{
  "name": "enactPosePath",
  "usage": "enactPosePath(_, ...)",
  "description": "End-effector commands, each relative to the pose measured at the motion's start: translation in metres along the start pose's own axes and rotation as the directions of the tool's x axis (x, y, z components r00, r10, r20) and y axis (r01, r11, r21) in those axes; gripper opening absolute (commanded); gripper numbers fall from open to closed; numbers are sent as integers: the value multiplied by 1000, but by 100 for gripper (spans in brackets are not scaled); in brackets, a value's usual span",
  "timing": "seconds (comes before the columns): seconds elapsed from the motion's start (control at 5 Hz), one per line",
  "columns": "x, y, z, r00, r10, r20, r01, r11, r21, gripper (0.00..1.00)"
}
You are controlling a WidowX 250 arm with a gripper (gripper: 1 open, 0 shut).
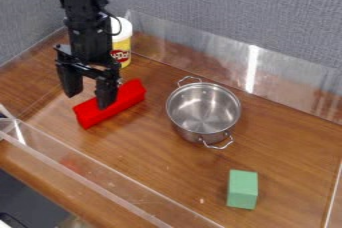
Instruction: Put red object to the right side of the table
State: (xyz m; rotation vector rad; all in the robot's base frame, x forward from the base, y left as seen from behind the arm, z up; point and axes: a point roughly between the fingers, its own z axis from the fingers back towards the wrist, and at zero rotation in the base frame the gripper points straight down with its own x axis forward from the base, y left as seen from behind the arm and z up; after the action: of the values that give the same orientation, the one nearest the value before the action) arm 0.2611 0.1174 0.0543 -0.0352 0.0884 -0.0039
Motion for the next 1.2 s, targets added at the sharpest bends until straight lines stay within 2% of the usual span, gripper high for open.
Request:
enactPosePath(0.0,8,5,12,998,-2,56,1,1000,20,100)
enactPosePath(1.0,7,0,12,995,-29,91,28,1000,11,100)
